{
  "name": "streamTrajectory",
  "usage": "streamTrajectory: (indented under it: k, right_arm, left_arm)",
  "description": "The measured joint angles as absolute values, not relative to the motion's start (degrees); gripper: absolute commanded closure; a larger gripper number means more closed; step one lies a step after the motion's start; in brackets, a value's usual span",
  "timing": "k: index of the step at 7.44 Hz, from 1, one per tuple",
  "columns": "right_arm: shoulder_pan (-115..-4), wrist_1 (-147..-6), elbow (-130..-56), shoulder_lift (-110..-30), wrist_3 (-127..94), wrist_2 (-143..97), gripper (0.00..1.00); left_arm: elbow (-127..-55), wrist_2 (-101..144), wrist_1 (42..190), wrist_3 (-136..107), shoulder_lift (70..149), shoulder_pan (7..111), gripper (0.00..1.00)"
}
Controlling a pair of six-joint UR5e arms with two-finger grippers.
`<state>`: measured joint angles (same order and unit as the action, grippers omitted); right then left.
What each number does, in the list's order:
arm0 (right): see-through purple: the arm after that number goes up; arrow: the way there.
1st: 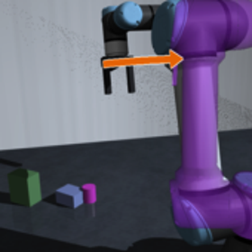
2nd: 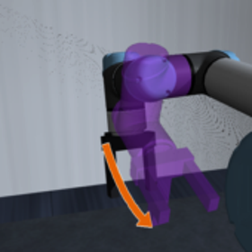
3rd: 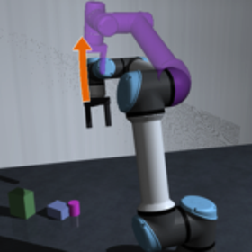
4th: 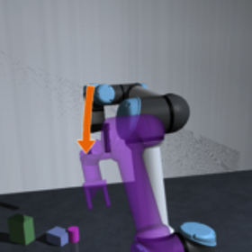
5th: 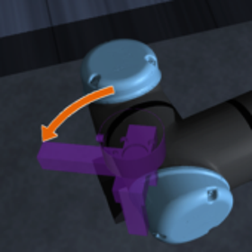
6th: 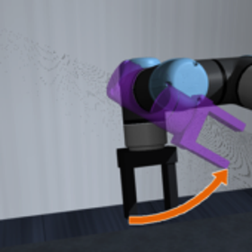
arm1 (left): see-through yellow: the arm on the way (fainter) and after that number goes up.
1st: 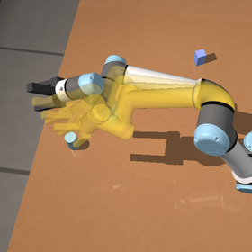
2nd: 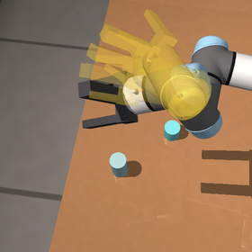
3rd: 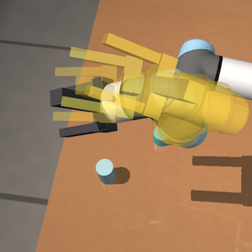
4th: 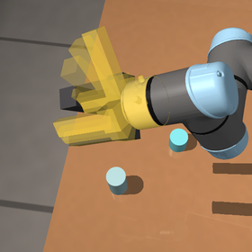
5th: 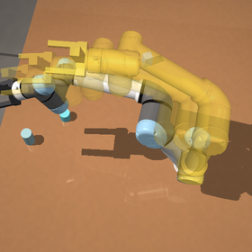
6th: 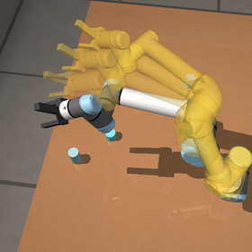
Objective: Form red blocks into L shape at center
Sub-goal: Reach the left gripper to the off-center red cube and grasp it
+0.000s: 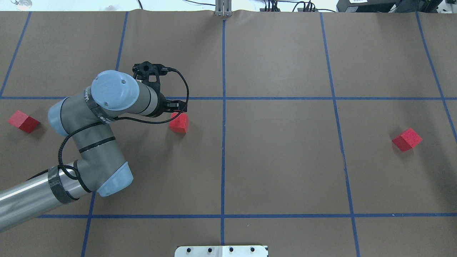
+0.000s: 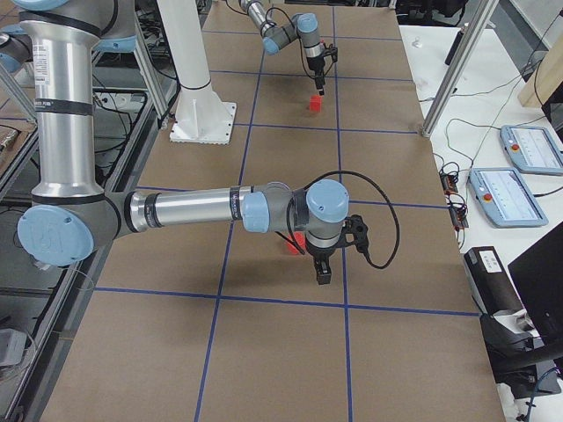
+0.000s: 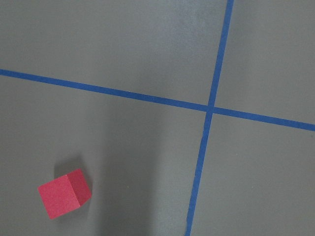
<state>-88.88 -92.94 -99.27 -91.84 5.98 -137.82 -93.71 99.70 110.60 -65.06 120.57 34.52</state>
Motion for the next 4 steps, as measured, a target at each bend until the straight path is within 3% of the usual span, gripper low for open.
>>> streamTrajectory:
  k: [4]
  right_arm:
    - [-88.9, -92.9, -99.2, -92.0, 6.1, -137.8, 0.01]
  left_arm:
    - [-93.2, 99.7, 110.7, -65.2, 120.7, 32.4, 0.0]
